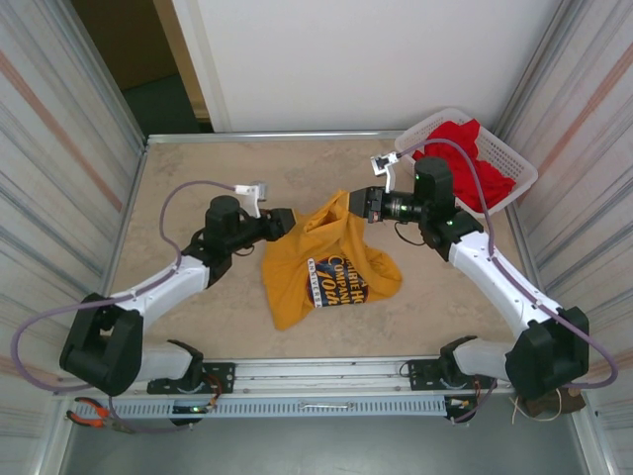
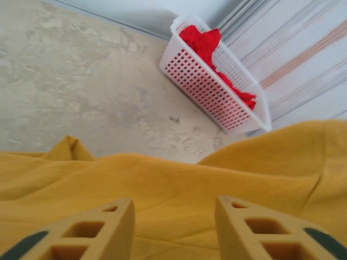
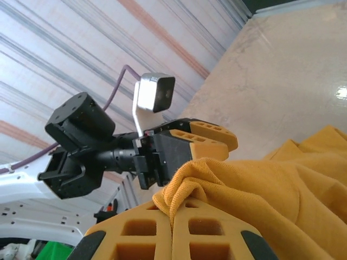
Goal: Fold the inside-out t-shirt
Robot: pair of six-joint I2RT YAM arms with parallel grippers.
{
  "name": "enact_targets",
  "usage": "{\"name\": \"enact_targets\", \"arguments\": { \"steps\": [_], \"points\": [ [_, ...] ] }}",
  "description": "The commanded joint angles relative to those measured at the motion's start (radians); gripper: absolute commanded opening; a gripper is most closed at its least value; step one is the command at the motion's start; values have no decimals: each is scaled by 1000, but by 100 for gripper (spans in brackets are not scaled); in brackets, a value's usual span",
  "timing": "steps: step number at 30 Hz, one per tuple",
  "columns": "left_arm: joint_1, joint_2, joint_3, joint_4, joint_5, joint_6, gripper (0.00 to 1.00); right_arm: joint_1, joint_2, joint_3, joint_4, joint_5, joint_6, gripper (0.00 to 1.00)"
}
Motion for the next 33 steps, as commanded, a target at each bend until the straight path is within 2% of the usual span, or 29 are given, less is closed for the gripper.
{"name": "enact_targets", "arguments": {
  "steps": [1, 6, 11, 18, 29, 31, 32, 33],
  "points": [
    [-6, -102, 72, -128, -14, 145, 51, -9, -21, -12, -4, -44, -39, 0],
    [-62, -135, 169, -248, -8, 310, 60, -9, 1, -9, -17, -34, -50, 0],
    [-129, -72, 258, -315, -9, 416, 61, -4, 8, -9, -16, -28, -48, 0],
    [-178, 25, 324, -308, -8, 456, 62, 5, 6, -7, -21, -18, -48, 0],
    [-187, 117, 350, -289, -7, 457, 63, 11, 0, -6, -20, -9, -44, 0],
    [-186, 152, 367, -286, -15, 458, 58, 12, -2, -7, -20, -11, -43, 0],
    [-185, 172, 380, -286, -19, 462, 49, 11, -5, -6, -22, -9, -43, 0],
    [-180, 190, 392, -286, -2, 463, 30, 10, -7, -7, -32, -4, -47, 0]
  ]
}}
